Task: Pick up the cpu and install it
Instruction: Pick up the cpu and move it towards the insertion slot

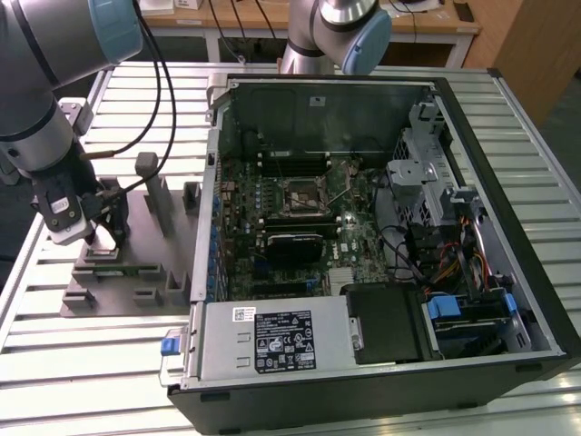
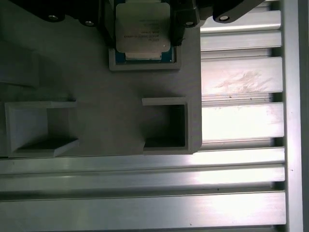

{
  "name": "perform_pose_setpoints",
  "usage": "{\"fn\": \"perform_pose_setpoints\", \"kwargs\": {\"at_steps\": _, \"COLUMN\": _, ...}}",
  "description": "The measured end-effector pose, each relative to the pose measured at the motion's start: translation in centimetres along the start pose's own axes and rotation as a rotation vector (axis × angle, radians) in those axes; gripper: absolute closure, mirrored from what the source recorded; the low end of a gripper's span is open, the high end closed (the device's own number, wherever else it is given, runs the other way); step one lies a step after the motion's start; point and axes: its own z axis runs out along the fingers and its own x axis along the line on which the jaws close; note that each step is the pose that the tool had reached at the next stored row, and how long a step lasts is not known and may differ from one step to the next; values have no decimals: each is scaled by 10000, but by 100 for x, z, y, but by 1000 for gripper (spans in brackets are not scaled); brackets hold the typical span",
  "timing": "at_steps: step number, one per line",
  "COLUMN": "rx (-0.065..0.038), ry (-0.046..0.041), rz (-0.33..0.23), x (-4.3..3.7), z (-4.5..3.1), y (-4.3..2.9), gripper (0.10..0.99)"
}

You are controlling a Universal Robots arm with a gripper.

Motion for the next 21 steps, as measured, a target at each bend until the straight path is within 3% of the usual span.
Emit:
{"fn": "perform_pose_setpoints", "kwargs": {"at_steps": 7, "rx": -4, "ry": -5, "rz": -2, "x": -1, "z": -20, "y": 3, "gripper": 541}}
{"fn": "perform_pose_setpoints", "kwargs": {"at_steps": 21, "rx": -17, "ry": 0, "rz": -2, "x": -7, "z": -264, "y": 15, "gripper": 541}}
